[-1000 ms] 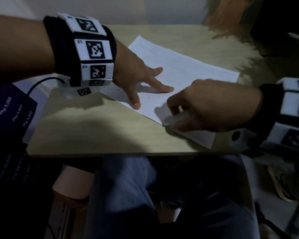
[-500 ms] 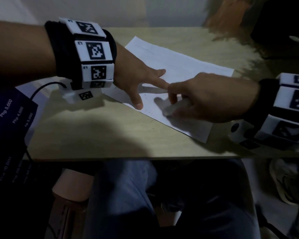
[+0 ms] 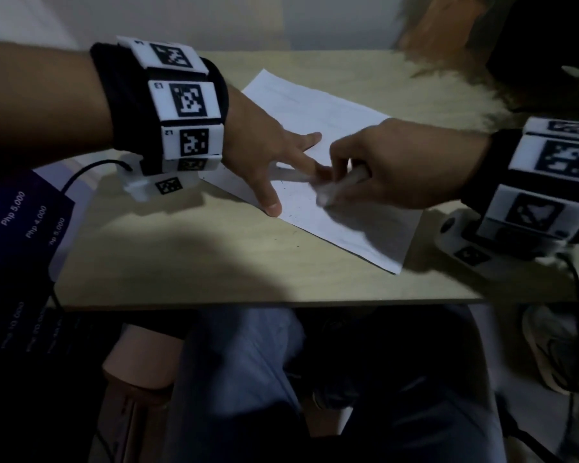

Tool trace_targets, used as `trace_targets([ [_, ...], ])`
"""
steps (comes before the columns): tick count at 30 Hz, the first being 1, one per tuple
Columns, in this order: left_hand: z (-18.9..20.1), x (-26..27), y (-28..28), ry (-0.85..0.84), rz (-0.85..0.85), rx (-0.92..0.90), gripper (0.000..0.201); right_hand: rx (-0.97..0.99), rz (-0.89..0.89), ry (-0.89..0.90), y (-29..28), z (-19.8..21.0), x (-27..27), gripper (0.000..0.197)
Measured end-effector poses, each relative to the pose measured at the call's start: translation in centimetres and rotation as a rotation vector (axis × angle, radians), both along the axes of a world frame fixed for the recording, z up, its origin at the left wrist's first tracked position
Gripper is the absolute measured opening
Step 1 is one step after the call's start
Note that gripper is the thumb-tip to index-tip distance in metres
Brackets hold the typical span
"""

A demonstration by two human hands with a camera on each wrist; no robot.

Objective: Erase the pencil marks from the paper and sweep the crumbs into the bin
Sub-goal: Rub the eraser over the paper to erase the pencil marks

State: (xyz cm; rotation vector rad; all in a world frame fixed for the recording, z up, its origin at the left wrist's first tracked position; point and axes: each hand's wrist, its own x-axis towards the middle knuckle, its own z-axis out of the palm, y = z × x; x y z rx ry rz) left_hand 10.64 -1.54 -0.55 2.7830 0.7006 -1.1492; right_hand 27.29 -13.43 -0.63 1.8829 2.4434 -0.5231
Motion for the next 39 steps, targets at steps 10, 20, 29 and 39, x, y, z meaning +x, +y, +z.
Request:
trace_targets([
  [10, 0.2, 0.0, -0.3, 0.01, 0.003, 0.005, 0.09, 0.045, 0.058, -0.04, 0.3, -0.1, 0.3, 0.043],
  [20, 0.2, 0.0, -0.2, 0.002, 0.027, -0.003, 0.093, 0.181, 0.056, -0.028, -1.2, -2.0, 0.7, 0.036],
  [29, 0.3, -0.3, -0.5, -0.007, 0.028, -0.003, 0.091, 0.095, 0.021, 0.138, -1.1, -2.2, 0.9, 0.037],
  [39, 0.1, -0.7, -0.4, -0.012, 0.041, -0.012, 0.089, 0.052, 0.034, 0.173, -1.1, -2.4, 0.9, 0.036],
])
